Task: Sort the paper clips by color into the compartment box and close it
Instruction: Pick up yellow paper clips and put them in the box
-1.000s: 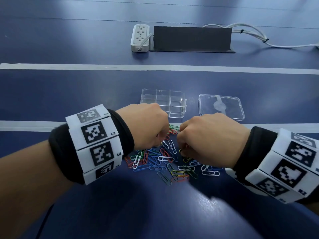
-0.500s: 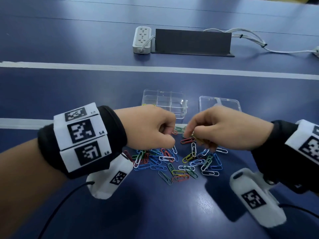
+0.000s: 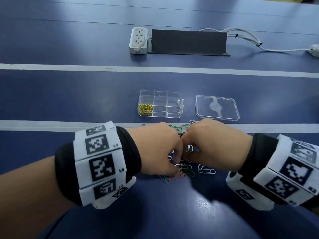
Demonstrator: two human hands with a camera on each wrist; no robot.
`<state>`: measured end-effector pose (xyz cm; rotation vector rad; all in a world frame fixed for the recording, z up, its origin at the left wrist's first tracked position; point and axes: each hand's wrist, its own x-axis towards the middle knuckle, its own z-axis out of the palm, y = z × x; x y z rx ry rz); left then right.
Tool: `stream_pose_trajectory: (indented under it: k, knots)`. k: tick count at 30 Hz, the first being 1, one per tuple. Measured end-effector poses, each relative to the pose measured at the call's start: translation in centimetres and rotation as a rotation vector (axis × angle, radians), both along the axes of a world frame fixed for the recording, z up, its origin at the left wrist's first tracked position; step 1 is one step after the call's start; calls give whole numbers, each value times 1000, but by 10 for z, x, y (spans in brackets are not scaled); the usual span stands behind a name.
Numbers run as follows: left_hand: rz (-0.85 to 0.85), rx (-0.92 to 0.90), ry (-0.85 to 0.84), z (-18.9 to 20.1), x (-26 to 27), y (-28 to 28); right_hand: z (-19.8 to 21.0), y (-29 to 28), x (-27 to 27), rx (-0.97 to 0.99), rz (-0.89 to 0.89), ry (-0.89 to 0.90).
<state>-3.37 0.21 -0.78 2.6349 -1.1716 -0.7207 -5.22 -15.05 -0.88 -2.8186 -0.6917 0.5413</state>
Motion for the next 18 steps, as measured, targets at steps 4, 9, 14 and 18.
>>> stream_pose_trajectory:
  k: [4,9,14,18]
  knots:
    - [-59,18,-50,-2,-4,-4,-3,0,0,-59,-27,-5]
    - [-55,-25,-53,1,-5,-3,1,-1,2,-25,-54,-19]
    - [59,-88,22,9,10,9,15,-6,14,125,-210,16]
    - [187,-118,46,13,20,18,17,1,31,213,-275,71]
